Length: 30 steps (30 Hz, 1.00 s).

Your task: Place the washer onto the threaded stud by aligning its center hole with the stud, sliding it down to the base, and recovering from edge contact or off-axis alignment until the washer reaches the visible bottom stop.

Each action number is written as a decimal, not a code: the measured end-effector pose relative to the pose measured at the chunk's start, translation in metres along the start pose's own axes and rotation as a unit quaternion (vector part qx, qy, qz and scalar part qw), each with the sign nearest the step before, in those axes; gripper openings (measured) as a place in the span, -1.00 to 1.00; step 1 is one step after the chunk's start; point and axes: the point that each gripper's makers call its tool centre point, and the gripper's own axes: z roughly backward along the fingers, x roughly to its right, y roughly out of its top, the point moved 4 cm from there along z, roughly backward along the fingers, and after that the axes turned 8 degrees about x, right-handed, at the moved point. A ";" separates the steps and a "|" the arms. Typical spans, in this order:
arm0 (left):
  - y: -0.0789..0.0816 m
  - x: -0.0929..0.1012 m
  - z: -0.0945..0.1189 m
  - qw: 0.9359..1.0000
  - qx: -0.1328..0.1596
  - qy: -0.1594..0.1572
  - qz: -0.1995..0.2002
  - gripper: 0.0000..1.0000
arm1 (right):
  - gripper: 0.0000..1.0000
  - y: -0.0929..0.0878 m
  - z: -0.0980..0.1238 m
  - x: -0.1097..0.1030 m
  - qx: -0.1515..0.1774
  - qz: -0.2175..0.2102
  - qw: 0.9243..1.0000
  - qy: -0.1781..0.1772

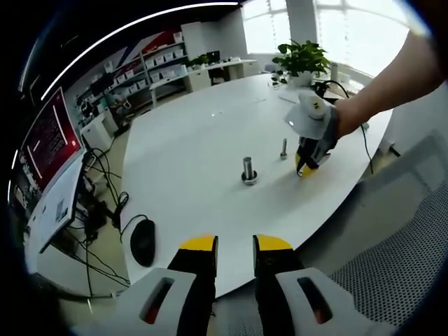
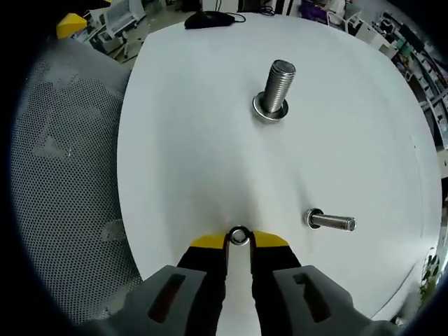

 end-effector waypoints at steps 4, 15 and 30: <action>0.000 0.000 0.000 1.000 0.001 0.000 -0.001 -0.65 | -0.72 -0.001 0.005 0.003 0.004 -0.012 1.000 -0.003; 0.001 0.001 0.000 1.000 0.002 -0.001 -0.002 -0.65 | -0.72 -0.006 0.015 0.010 0.017 -0.043 0.999 -0.015; 0.002 0.000 0.000 1.000 0.005 -0.001 -0.004 -0.65 | -0.72 -0.009 0.037 0.033 0.047 -0.066 0.996 -0.045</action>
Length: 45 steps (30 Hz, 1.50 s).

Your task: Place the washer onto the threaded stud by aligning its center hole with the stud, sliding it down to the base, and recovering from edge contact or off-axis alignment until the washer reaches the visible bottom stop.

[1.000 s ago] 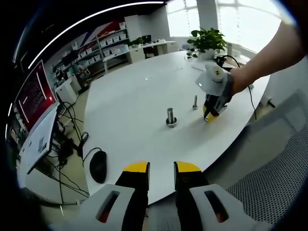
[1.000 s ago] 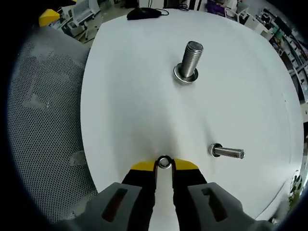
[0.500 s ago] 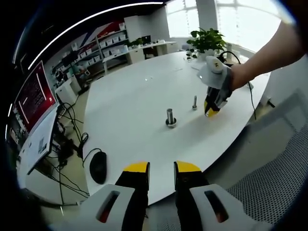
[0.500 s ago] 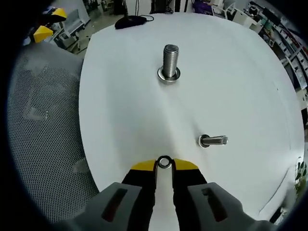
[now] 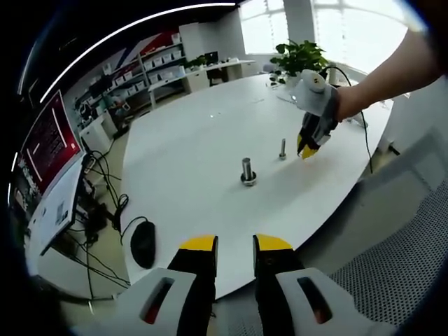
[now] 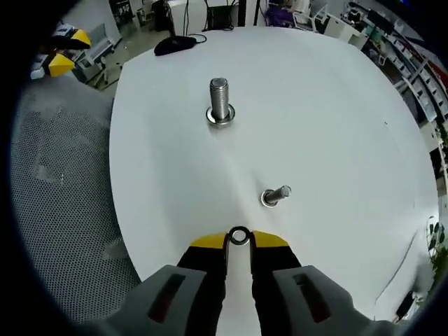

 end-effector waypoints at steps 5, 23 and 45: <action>-0.001 0.001 -0.001 1.000 -0.006 -0.004 -0.002 -0.65 | -0.72 0.007 0.006 0.007 0.015 0.002 1.000 -0.007; -0.002 0.003 -0.001 1.000 -0.006 -0.007 -0.006 -0.65 | -0.72 0.031 0.015 0.019 0.049 0.030 0.998 -0.035; -0.002 0.003 -0.001 1.000 -0.007 -0.009 -0.005 -0.65 | -0.72 0.039 0.003 0.028 0.032 0.038 0.998 -0.031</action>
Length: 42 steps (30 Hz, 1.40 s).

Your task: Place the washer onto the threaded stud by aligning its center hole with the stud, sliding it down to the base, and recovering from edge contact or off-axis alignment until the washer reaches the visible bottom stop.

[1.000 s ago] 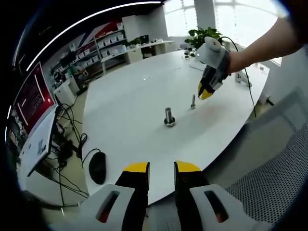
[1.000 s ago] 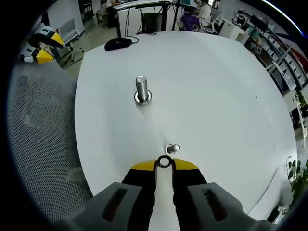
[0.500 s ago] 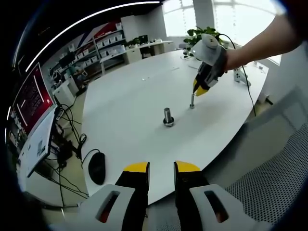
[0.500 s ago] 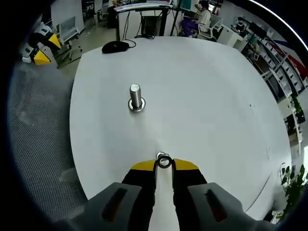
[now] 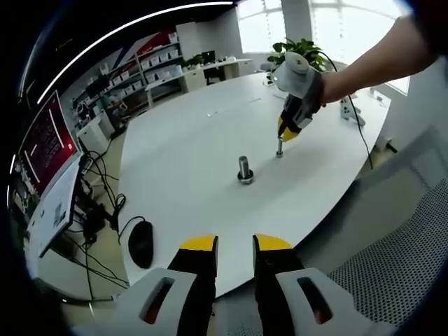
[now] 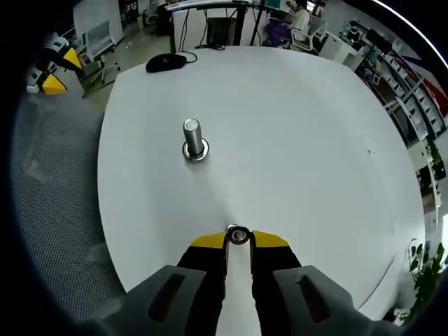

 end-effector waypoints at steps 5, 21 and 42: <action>0.000 0.000 0.000 1.000 -0.001 0.000 0.000 -0.65 | -0.72 -0.002 -0.004 0.000 -0.006 0.001 1.000 0.005; -0.002 -0.001 -0.001 1.000 -0.005 -0.005 0.002 -0.65 | -0.72 -0.011 -0.025 -0.006 -0.032 -0.015 0.999 0.018; -0.005 0.002 -0.003 1.000 -0.016 -0.011 -0.003 -0.66 | -0.66 -0.021 -0.037 -0.012 -0.044 -0.016 0.999 0.025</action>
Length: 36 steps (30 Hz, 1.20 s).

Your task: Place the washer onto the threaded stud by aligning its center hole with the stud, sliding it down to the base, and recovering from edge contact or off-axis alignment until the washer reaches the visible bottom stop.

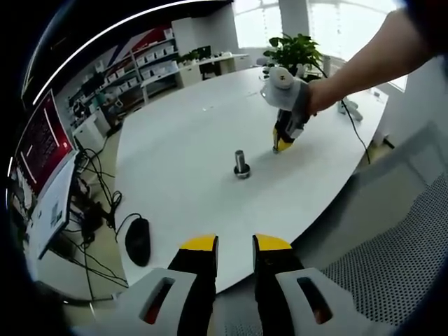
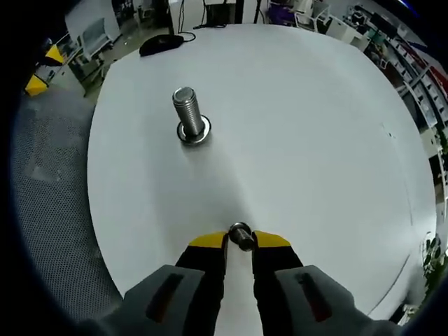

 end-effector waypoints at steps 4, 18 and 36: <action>-0.001 0.000 0.001 1.000 -0.002 0.003 0.001 -0.65 | -0.56 -0.004 0.001 0.001 0.003 0.003 1.000 -0.005; -0.002 -0.005 0.001 1.000 -0.004 0.018 0.008 -0.65 | -0.52 -0.021 0.032 -0.001 0.033 0.007 0.999 -0.017; -0.010 0.000 0.000 0.999 -0.031 0.014 0.004 -0.63 | -0.52 -0.051 0.074 -0.018 0.114 -0.065 0.991 -0.034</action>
